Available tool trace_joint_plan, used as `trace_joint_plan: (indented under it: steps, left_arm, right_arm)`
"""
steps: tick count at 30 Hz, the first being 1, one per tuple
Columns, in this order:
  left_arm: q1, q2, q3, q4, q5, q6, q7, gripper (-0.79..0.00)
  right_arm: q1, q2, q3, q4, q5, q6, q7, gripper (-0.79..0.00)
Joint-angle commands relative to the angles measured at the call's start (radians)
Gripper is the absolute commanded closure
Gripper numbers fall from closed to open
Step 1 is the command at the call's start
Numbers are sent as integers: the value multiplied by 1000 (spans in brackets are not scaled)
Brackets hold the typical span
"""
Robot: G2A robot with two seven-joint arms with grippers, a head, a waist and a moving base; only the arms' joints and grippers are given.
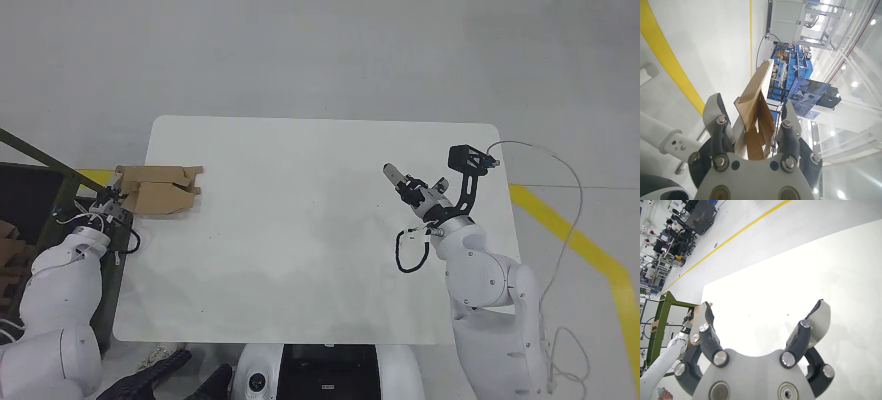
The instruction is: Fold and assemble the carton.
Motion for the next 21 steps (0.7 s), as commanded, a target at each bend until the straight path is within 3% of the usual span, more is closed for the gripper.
trace_joint_plan:
  steps: [1, 14, 21]
  left_arm:
    - [-8, 0, 2, 3, 0, 5, 2, 0]
    - [-69, 21, -42, -22, -91, 36, -40, 0]
    - [-86, 30, -69, -61, -164, 46, -122, 0]
  right_arm:
    - [0, 0, 0, 0, 0, 0, 0, -785]
    - [0, 0, 0, 0, 0, 0, 0, -785]
    - [0, 0, 0, 0, 0, 0, 0, -785]
